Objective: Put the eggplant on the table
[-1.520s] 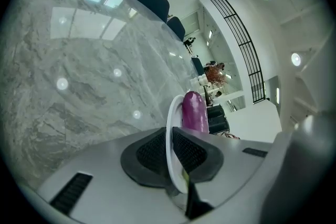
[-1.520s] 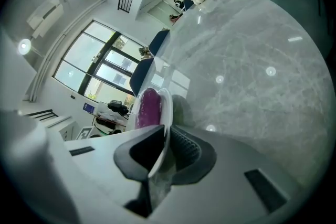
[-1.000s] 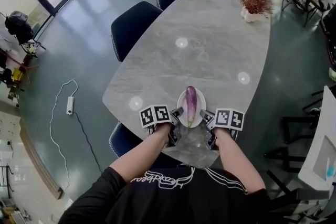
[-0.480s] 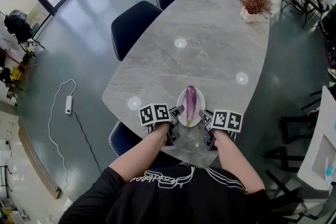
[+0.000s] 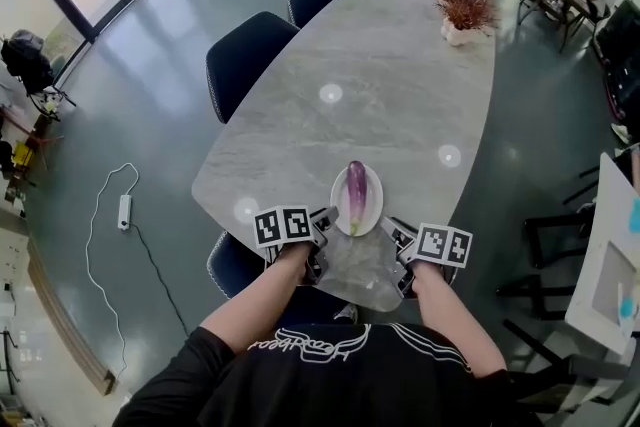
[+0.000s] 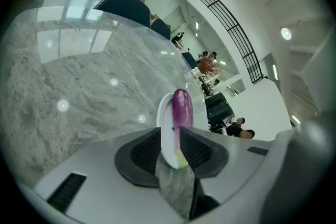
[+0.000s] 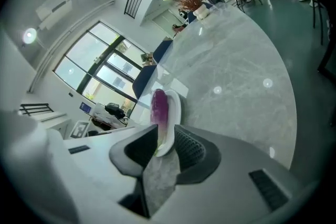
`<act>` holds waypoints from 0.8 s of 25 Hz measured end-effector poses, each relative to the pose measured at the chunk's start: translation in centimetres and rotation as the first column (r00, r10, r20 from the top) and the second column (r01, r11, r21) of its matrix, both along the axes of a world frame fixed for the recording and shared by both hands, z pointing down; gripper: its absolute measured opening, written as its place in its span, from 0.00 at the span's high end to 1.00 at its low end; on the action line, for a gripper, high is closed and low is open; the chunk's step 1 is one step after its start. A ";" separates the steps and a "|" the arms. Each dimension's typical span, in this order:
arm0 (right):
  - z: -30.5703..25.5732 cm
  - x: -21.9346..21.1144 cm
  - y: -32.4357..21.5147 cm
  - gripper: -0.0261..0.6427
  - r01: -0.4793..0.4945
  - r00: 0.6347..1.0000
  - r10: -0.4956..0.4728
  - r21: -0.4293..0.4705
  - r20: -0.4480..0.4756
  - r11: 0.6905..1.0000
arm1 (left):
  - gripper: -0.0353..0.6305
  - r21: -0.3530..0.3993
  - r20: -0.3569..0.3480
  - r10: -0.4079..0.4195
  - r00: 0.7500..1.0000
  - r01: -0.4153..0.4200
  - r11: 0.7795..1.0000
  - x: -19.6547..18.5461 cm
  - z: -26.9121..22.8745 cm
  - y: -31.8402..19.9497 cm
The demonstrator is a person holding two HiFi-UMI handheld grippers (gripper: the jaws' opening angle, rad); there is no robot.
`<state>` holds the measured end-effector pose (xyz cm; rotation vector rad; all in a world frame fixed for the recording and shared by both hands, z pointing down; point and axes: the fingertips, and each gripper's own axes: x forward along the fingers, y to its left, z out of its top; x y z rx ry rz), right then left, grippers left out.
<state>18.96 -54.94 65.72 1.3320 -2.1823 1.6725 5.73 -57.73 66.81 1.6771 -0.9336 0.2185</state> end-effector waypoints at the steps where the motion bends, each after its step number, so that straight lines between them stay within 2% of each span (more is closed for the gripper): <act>1: -0.6 -0.1 0.5 0.81 -0.004 1.000 0.004 0.026 0.009 1.000 | 0.78 0.012 -0.004 0.013 1.000 -0.013 1.000 0.0 -0.4 0.6; 5: -3.1 -0.5 2.8 0.81 -0.006 1.000 0.003 0.123 0.028 0.992 | 0.78 0.105 -0.004 0.079 0.997 -0.079 0.991 0.3 -2.9 3.1; 6: -4.2 -0.9 3.6 0.88 -0.014 0.999 0.007 0.149 0.048 0.989 | 0.82 0.134 0.003 0.097 0.995 -0.096 0.986 0.3 -3.7 3.9; 8: -6.4 -1.9 5.2 0.90 -0.025 0.997 0.009 0.200 0.083 0.979 | 0.90 0.194 0.005 0.129 0.992 -0.128 0.973 0.1 -5.8 5.6; 9: -7.4 -2.5 6.2 0.93 -0.023 0.996 0.003 0.225 0.090 0.974 | 0.91 0.222 -0.004 0.147 0.989 -0.143 0.964 0.0 -7.0 6.5; 12: -10.1 -4.2 9.4 0.94 -0.006 0.995 -0.022 0.285 0.097 0.958 | 0.93 0.299 -0.033 0.207 0.978 -0.188 0.935 -0.4 -10.4 9.9; 18: -14.5 -7.4 15.7 0.95 -0.006 0.993 -0.040 0.385 0.112 0.923 | 0.93 0.411 -0.024 0.280 0.960 -0.245 0.878 -2.8 -15.9 17.4; 20: -15.8 -8.6 18.1 0.95 0.001 0.993 -0.050 0.417 0.108 0.909 | 0.93 0.452 -0.031 0.309 0.950 -0.263 0.852 -3.3 -17.8 20.0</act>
